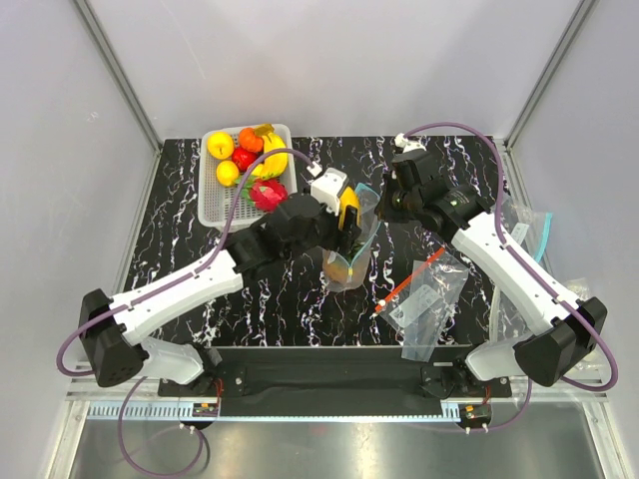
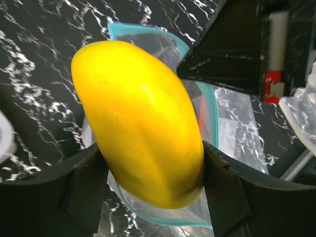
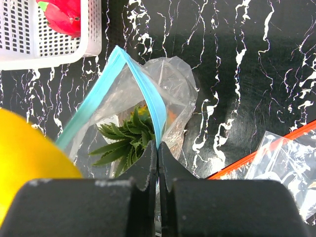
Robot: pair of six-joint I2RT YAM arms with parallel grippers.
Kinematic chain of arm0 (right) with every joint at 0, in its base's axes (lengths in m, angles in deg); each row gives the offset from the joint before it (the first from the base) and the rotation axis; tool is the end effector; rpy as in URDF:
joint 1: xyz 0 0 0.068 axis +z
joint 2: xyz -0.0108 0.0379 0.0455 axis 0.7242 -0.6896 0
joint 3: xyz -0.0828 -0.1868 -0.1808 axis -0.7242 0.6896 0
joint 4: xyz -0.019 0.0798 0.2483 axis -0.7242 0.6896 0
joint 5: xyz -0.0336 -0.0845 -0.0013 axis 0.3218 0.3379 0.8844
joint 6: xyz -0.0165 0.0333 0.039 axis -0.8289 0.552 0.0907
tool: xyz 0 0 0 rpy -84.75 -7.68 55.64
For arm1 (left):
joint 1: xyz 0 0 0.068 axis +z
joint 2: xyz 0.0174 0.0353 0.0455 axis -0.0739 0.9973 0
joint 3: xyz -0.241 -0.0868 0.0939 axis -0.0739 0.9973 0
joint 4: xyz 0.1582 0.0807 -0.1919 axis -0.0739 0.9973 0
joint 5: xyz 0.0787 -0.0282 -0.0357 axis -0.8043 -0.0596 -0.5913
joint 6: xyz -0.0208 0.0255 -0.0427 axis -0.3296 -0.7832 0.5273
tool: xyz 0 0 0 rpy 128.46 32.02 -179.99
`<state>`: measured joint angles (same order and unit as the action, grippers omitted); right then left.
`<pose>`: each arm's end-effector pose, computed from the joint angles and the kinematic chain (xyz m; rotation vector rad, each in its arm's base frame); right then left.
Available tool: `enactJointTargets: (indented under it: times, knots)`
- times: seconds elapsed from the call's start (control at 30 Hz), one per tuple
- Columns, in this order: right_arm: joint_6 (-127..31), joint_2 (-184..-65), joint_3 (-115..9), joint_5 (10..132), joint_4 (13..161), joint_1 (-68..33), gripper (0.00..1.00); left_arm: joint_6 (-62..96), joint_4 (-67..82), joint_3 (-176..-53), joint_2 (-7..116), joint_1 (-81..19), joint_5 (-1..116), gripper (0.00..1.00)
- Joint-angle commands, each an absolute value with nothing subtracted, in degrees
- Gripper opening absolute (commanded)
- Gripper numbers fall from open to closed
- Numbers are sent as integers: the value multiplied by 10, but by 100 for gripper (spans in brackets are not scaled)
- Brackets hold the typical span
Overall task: Place the food in the zip-top bag and seal the zipper
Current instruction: Place the fake fruit in the zipper food storage bag.
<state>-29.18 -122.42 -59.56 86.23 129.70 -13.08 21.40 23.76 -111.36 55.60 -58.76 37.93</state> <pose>0.2492 0.1583 0.3756 -0.0830 2.2980 0.3939 0.1856 -0.2484 0.3572 0.5327 1.9219 -0.6178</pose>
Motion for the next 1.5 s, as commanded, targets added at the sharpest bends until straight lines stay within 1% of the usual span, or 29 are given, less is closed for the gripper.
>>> enactJointTargets:
  times: [0.0,0.1,0.27,0.43,0.67,0.93,1.0,1.03,1.23,1.3,1.47]
  knots:
    - [-291,-1211,-618,859,1284,-134,0,164,253,-1174,533,-591,338,56]
    - [-291,-1211,-621,859,1285,-134,0,151,268,-1194,540,-593,353,58]
    - [-291,-1213,-624,860,1287,-135,0,148,255,-1189,549,-613,377,58]
    - [-291,-1212,-628,855,1287,-135,0,158,253,-1177,582,-622,365,57]
    - [-291,-1209,-627,854,1289,-134,0,170,231,-1144,583,-622,355,58]
    - [-289,-1206,-618,854,1285,-135,0,168,251,-1165,600,-622,348,58]
    - [-290,-1203,-616,856,1286,-134,0,175,248,-1151,598,-623,370,60]
    - [-292,-1202,-615,859,1285,-135,0,183,243,-1144,595,-625,372,66]
    - [-291,-1205,-614,857,1284,-135,0,189,235,-1106,562,-643,367,86]
    - [-290,-1204,-613,856,1284,-134,0,188,239,-1100,554,-646,360,99]
    - [-288,-1205,-613,852,1282,-136,0,181,258,-1117,554,-646,343,99]
